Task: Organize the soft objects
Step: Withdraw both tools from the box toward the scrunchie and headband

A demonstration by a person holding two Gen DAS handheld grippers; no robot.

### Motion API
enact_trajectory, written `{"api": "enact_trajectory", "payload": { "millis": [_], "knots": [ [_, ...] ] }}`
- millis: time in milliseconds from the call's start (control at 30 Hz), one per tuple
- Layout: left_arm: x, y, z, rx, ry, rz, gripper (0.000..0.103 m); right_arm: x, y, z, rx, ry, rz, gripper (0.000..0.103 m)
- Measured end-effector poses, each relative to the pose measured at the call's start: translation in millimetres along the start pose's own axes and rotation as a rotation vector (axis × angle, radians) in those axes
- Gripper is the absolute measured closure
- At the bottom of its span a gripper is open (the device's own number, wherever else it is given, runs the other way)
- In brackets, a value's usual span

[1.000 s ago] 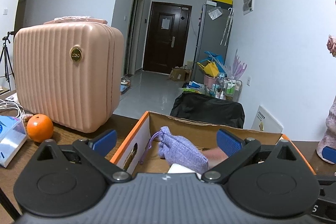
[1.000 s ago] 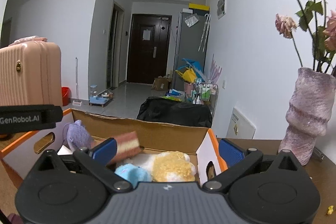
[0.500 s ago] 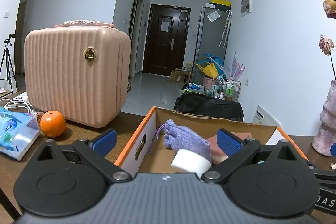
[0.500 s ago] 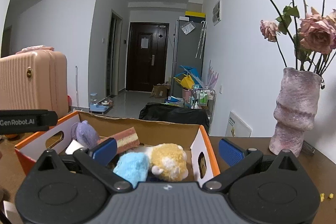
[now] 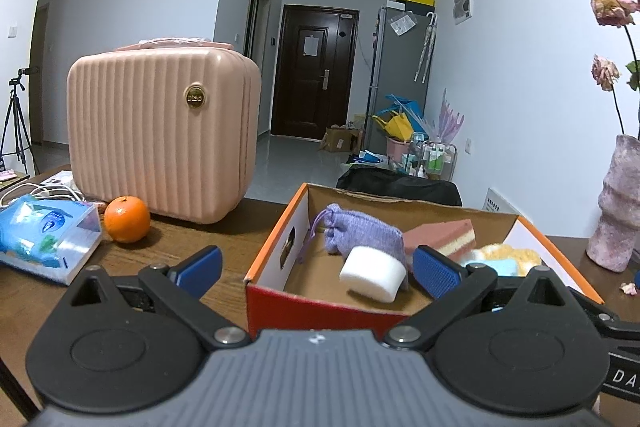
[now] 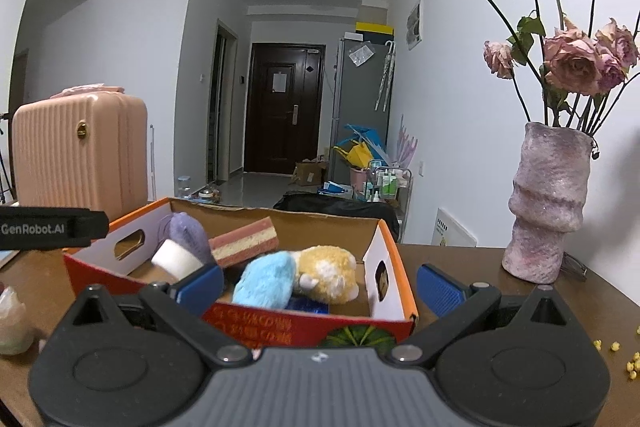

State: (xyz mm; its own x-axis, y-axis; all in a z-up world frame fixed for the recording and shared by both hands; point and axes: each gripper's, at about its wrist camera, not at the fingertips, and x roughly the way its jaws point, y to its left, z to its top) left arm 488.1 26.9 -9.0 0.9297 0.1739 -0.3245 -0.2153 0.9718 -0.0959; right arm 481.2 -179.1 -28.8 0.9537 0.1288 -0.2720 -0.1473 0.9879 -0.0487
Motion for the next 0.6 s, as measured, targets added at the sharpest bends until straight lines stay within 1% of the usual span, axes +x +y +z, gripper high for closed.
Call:
{"api": "enact_trajectory", "payload": {
  "millis": [267,600],
  "knots": [
    [-23,7,-10,0.020,0.009,-0.006,0.000,-26,4,-11,-0.012,0.006,0.008,0.000],
    [-53,16,-25,0.046,0.031,-0.022,0.000,-58,5,-26,-0.021,0.034,0.017,0.000]
  ]
}}
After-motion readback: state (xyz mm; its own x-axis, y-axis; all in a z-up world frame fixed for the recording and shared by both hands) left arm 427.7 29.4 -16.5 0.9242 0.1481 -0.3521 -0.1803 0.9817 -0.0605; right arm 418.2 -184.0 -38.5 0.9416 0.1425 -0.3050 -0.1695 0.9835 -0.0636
